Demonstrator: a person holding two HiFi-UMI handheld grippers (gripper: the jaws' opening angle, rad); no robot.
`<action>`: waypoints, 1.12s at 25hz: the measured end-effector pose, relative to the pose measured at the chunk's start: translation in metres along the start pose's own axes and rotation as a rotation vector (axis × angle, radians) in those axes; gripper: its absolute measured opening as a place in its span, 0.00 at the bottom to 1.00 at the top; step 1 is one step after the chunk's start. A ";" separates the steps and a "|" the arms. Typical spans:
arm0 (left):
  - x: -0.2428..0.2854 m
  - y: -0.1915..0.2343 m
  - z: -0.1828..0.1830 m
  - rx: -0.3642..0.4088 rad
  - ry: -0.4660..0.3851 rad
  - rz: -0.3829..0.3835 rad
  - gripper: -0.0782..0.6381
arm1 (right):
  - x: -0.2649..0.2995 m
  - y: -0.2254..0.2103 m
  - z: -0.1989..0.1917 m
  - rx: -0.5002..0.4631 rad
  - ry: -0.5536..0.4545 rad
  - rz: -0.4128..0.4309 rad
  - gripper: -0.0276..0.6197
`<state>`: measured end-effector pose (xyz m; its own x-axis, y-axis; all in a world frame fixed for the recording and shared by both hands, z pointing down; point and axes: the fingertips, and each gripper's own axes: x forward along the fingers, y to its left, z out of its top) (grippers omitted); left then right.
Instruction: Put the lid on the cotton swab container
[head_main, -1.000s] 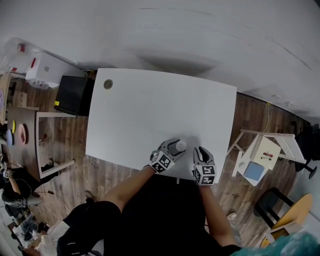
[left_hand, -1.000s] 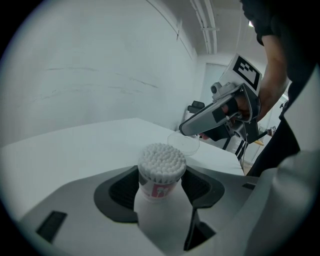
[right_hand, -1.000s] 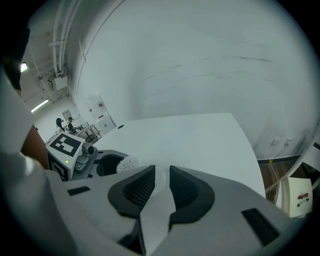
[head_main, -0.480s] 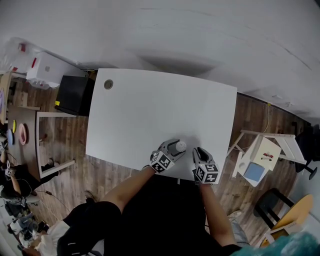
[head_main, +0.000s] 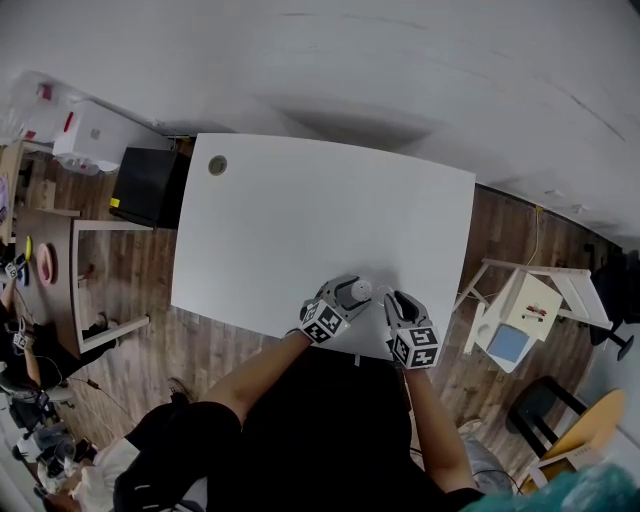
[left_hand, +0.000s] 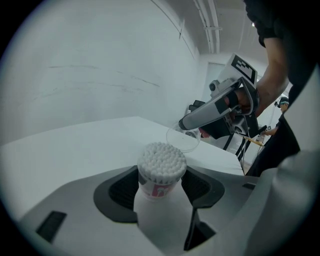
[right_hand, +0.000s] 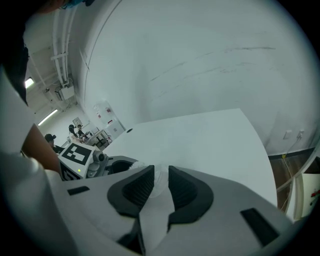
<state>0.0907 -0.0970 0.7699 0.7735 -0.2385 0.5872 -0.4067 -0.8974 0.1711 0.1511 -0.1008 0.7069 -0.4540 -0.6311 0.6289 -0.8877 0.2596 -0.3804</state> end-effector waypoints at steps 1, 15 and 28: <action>0.000 0.000 0.000 -0.002 0.001 0.002 0.49 | -0.001 0.003 0.004 0.002 -0.010 0.010 0.19; 0.001 0.000 0.000 0.008 -0.008 -0.001 0.49 | -0.004 0.029 0.019 0.047 -0.041 0.088 0.21; 0.001 0.000 -0.002 -0.002 -0.010 0.008 0.49 | 0.011 0.038 0.017 0.271 -0.017 0.225 0.24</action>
<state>0.0906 -0.0965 0.7717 0.7751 -0.2499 0.5803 -0.4139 -0.8948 0.1675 0.1139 -0.1099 0.6877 -0.6324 -0.5929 0.4985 -0.7120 0.1914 -0.6756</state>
